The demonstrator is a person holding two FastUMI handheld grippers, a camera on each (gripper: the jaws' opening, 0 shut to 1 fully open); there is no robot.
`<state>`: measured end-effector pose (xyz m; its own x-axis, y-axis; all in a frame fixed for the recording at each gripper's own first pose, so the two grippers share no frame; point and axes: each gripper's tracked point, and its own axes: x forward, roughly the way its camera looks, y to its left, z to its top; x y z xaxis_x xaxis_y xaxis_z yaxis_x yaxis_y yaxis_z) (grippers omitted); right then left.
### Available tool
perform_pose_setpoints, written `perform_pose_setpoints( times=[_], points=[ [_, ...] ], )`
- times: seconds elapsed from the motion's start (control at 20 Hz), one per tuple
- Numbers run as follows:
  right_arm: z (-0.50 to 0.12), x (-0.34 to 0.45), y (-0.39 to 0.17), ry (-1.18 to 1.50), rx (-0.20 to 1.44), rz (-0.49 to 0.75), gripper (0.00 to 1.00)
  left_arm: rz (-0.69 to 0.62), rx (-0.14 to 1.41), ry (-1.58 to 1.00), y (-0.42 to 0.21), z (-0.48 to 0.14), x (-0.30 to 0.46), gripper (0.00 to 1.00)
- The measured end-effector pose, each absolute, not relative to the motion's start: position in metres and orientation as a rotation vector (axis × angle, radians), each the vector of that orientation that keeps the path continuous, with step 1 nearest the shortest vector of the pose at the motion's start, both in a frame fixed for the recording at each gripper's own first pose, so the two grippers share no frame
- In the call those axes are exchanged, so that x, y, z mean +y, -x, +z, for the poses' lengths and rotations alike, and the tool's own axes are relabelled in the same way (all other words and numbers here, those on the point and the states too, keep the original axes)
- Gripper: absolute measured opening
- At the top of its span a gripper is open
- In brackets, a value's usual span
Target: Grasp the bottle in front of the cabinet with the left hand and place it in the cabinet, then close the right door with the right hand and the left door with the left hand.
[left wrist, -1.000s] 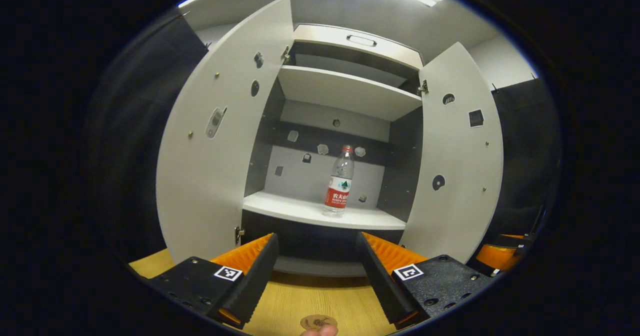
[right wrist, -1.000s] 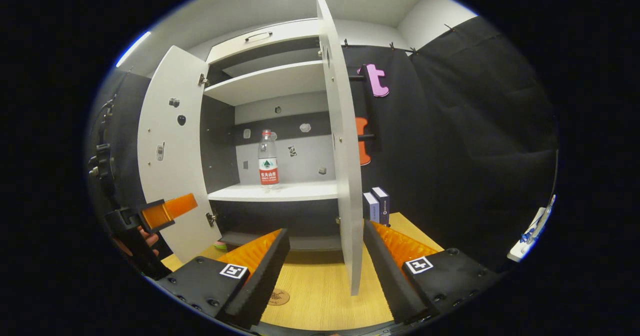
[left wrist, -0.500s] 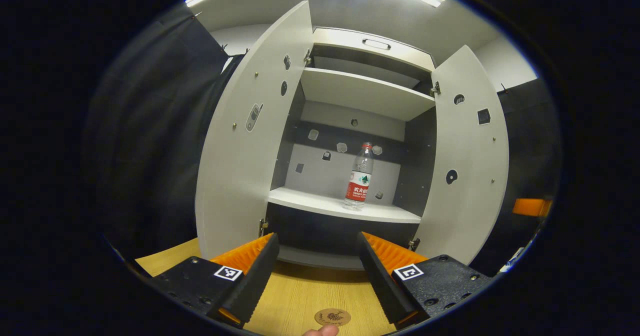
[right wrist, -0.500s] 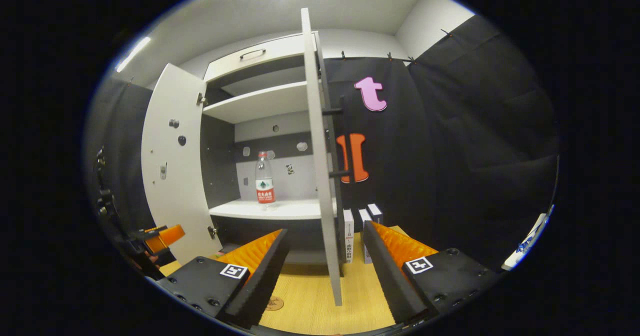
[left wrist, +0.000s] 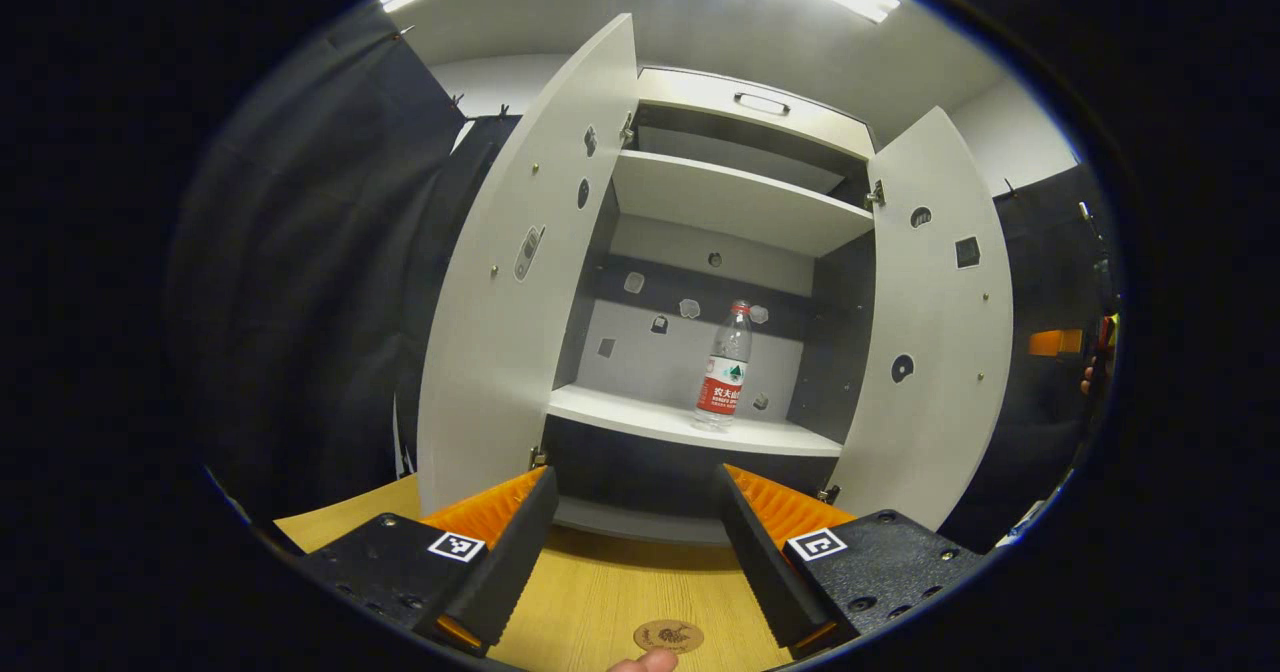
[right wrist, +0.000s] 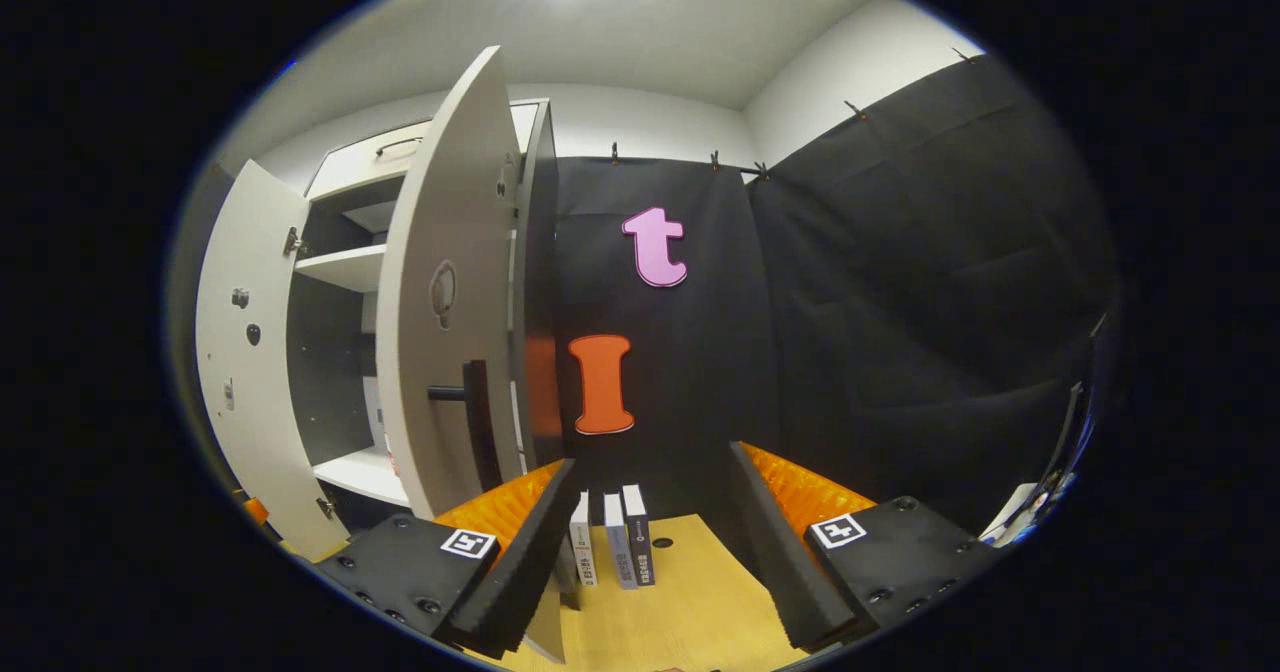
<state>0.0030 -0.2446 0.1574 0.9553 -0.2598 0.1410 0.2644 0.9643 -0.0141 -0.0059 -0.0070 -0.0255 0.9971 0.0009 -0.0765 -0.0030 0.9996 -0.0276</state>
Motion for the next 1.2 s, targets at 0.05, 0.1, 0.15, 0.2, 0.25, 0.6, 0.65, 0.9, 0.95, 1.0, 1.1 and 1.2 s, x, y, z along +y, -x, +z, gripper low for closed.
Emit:
perform_pose_setpoints(
  times=[0.05, 0.1, 0.15, 0.2, 0.25, 0.6, 0.65, 0.9, 0.95, 1.0, 1.1, 1.2],
  points=[
    [0.157, -0.245, -0.010, 0.035, -0.129, -0.266, 0.98, 0.007, 0.078, 0.030, 0.007, -0.026, -0.005, 0.95],
    [0.154, -0.243, -0.017, 0.036, -0.119, -0.258, 0.98, 0.012, 0.081, 0.031, 0.008, -0.026, -0.004, 0.95],
    [0.150, -0.240, -0.025, 0.037, -0.108, -0.250, 0.98, 0.012, 0.082, 0.030, 0.009, -0.025, -0.004, 0.95],
    [0.148, -0.236, -0.031, 0.034, -0.100, -0.239, 0.98, 0.009, 0.080, 0.027, 0.010, -0.023, -0.005, 0.95],
    [0.145, -0.231, -0.037, 0.028, -0.091, -0.226, 0.98, 0.005, 0.078, 0.025, 0.011, -0.023, -0.007, 0.95],
    [0.138, -0.218, -0.046, 0.025, -0.095, -0.198, 0.97, -0.005, 0.078, 0.024, 0.011, -0.024, -0.008, 0.95],
    [0.138, -0.214, -0.046, 0.022, -0.095, -0.191, 0.97, -0.006, 0.075, 0.027, 0.010, -0.024, -0.007, 0.95],
    [0.136, -0.188, -0.047, 0.048, -0.088, -0.163, 0.96, -0.023, 0.076, 0.042, 0.005, -0.022, -0.009, 0.95],
    [0.136, -0.181, -0.047, 0.049, -0.087, -0.160, 0.96, -0.025, 0.075, 0.042, 0.005, -0.022, -0.008, 0.95],
    [0.136, -0.175, -0.047, 0.050, -0.085, -0.154, 0.96, -0.025, 0.075, 0.040, 0.005, -0.020, -0.007, 0.95],
    [0.135, -0.158, -0.050, 0.058, -0.082, -0.132, 1.00, -0.020, 0.072, 0.035, 0.007, -0.018, -0.003, 0.95],
    [0.133, -0.141, -0.054, 0.065, -0.078, -0.112, 0.91, -0.012, 0.065, 0.027, 0.008, -0.014, 0.003, 0.95]
  ],
)
